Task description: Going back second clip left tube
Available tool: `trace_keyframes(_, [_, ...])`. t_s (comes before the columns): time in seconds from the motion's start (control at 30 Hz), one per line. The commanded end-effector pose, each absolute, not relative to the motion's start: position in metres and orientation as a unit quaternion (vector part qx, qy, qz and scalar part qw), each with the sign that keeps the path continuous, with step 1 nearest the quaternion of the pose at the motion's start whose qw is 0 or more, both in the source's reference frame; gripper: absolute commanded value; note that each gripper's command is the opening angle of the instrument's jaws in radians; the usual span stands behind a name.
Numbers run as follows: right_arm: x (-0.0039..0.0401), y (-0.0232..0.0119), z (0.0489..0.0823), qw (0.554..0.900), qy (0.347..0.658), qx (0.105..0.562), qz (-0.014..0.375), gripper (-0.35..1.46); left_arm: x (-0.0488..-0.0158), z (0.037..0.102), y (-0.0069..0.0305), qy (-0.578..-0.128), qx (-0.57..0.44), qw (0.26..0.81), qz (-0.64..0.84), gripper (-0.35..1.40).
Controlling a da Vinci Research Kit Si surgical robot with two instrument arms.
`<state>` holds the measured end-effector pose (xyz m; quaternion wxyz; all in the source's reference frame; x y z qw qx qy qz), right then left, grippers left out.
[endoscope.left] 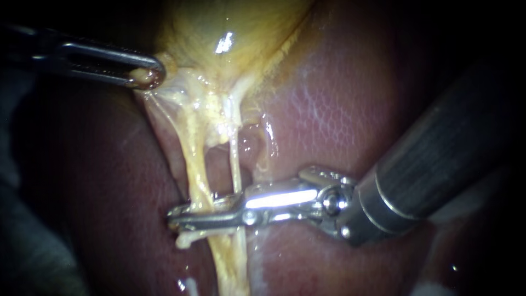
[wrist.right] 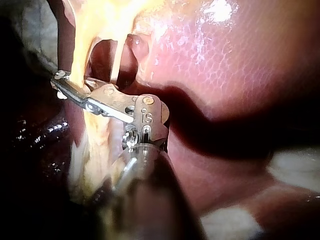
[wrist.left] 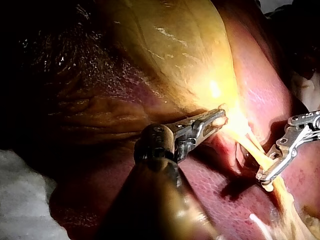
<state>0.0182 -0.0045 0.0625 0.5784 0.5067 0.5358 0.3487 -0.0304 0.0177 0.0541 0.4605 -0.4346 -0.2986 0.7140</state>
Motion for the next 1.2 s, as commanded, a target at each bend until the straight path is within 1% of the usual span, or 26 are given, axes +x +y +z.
trace_keyframes(0.03, [0.0181,-0.0045,0.0625,0.58,0.538,0.505,0.346,-0.35,-0.0304,0.054,0.0177,-0.298,-0.435,0.46,0.714,-0.35])
trace_keyframes(0.07, [0.0182,-0.0045,0.0625,0.583,0.54,0.501,0.343,-0.26,-0.0304,0.054,0.0177,-0.298,-0.435,0.46,0.714,-0.35])
trace_keyframes(0.1, [0.0183,-0.0045,0.0626,0.585,0.545,0.497,0.336,-0.02,-0.0304,0.054,0.0177,-0.298,-0.435,0.46,0.714,-0.35])
trace_keyframes(0.13, [0.0185,-0.0045,0.0626,0.586,0.547,0.495,0.335,0.15,-0.0304,0.054,0.0177,-0.298,-0.435,0.46,0.714,-0.35])
trace_keyframes(0.2, [0.019,-0.0044,0.0628,0.588,0.55,0.49,0.333,0.36,-0.0304,0.054,0.0177,-0.298,-0.435,0.46,0.714,-0.35])
trace_keyframes(0.23, [0.0192,-0.0044,0.063,0.592,0.552,0.486,0.33,0.39,-0.0304,0.054,0.0177,-0.298,-0.435,0.46,0.714,-0.35])
trace_keyframes(0.37, [0.0195,-0.0044,0.0634,0.606,0.557,0.47,0.321,0.44,-0.0304,0.054,0.0176,-0.298,-0.435,0.461,0.714,-0.35])
trace_keyframes(0.53, [0.0192,-0.004,0.064,0.642,0.548,0.436,0.311,0.47,-0.0304,0.054,0.0176,-0.298,-0.435,0.461,0.714,-0.35])
trace_keyframes(0.67, [0.0188,-0.0036,0.0647,0.652,0.547,0.421,0.313,0.48,-0.0304,0.054,0.0176,-0.298,-0.435,0.461,0.714,-0.35])
trace_keyframes(0.87, [0.0181,-0.0036,0.0649,0.673,0.543,0.405,0.297,0.48,-0.0304,0.054,0.0176,-0.298,-0.435,0.461,0.714,-0.35])
trace_keyframes(0.9, [0.018,-0.0036,0.0649,0.676,0.546,0.399,0.291,0.48,-0.0304,0.054,0.0176,-0.298,-0.435,0.461,0.714,-0.35])
trace_keyframes(1.0, [0.0173,-0.0038,0.0644,0.707,0.548,0.366,0.258,0.49,-0.0303,0.0539,0.0176,-0.299,-0.435,0.46,0.714,-0.35])
trace_keyframes(1.07, [0.0163,-0.0039,0.0637,0.739,0.547,0.328,0.218,0.49,-0.0303,0.0539,0.0176,-0.299,-0.435,0.46,0.714,-0.35])
trace_keyframes(1.13, [0.0152,-0.0037,0.0628,0.762,0.539,0.299,0.2,0.5,-0.0303,0.0539,0.0176,-0.299,-0.435,0.46,0.714,-0.35])
trace_keyframes(1.17, [0.0143,-0.0033,0.0621,0.775,0.537,0.277,0.183,0.5,-0.0302,0.0539,0.0176,-0.299,-0.435,0.46,0.714,-0.35])
trace_keyframes(1.2, [0.0136,-0.003,0.0614,0.784,0.537,0.259,0.174,0.5,-0.0302,0.0539,0.0176,-0.299,-0.435,0.46,0.714,-0.35])
